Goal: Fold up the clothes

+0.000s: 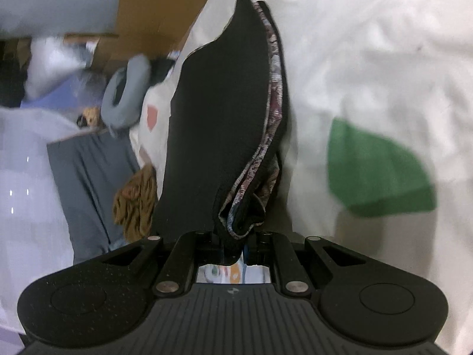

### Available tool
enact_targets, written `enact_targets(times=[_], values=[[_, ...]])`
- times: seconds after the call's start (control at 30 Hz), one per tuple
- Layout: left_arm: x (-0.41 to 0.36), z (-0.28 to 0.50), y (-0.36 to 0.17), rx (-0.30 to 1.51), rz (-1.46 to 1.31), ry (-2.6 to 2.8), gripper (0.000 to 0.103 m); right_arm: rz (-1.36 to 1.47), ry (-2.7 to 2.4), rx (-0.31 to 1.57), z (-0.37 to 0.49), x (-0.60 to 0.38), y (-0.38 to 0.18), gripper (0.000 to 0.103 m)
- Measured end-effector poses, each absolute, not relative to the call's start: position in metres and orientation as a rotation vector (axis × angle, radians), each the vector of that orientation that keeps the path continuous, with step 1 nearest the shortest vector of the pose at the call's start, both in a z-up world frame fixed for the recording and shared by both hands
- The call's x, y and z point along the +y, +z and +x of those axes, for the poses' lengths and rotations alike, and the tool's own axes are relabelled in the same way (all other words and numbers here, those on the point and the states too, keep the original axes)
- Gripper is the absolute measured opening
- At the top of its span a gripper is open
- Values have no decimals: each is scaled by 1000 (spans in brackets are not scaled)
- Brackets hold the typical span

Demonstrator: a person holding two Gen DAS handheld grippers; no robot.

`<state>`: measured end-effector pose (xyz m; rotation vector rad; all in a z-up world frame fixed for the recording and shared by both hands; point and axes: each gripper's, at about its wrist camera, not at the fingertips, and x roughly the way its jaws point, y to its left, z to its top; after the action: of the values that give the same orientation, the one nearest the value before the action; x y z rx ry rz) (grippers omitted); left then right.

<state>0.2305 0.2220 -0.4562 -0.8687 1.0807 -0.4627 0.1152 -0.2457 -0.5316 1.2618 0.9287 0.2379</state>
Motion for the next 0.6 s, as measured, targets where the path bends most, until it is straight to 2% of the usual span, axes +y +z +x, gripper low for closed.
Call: enact_targets(times=[0.6], values=[[196, 171, -446, 1367, -668, -545, 5, 1158, 131, 879, 102, -286, -500, 7]])
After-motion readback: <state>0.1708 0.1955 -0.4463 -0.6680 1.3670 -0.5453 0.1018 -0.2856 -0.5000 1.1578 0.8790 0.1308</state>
